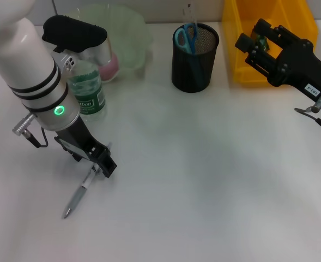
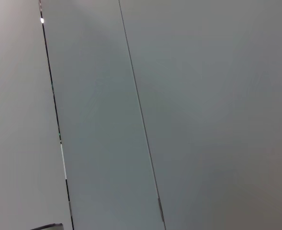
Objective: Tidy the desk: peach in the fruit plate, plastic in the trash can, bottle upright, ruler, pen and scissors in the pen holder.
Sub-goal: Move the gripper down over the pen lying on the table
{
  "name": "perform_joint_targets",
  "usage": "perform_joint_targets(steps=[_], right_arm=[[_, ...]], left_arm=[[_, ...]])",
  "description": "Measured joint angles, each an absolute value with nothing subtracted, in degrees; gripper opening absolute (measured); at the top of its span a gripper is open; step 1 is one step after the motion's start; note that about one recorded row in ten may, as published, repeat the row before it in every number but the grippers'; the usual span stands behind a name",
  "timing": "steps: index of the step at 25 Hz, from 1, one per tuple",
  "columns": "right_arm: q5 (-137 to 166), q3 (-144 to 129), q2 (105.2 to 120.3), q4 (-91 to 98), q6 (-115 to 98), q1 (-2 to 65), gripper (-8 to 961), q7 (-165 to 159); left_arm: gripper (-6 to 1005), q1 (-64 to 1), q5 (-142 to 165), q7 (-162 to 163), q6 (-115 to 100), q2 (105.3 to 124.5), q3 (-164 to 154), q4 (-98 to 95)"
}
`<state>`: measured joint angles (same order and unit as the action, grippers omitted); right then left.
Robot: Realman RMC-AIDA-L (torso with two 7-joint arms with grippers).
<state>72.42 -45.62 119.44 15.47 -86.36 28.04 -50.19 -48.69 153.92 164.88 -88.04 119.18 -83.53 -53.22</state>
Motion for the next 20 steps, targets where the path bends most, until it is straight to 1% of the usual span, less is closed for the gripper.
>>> perform_joint_targets(steps=[15, 20], right_arm=[[72.4, -45.6, 119.44, 15.5, -86.2, 28.4, 617, -50.2], [72.4, -45.6, 119.44, 15.5, -85.7, 28.5, 617, -50.2]], left_arm=[[773, -48.8, 153.9, 164.9, -88.1, 119.18, -84.3, -53.0], [617, -48.9, 153.6, 164.9, -88.4, 119.18, -84.2, -53.2]])
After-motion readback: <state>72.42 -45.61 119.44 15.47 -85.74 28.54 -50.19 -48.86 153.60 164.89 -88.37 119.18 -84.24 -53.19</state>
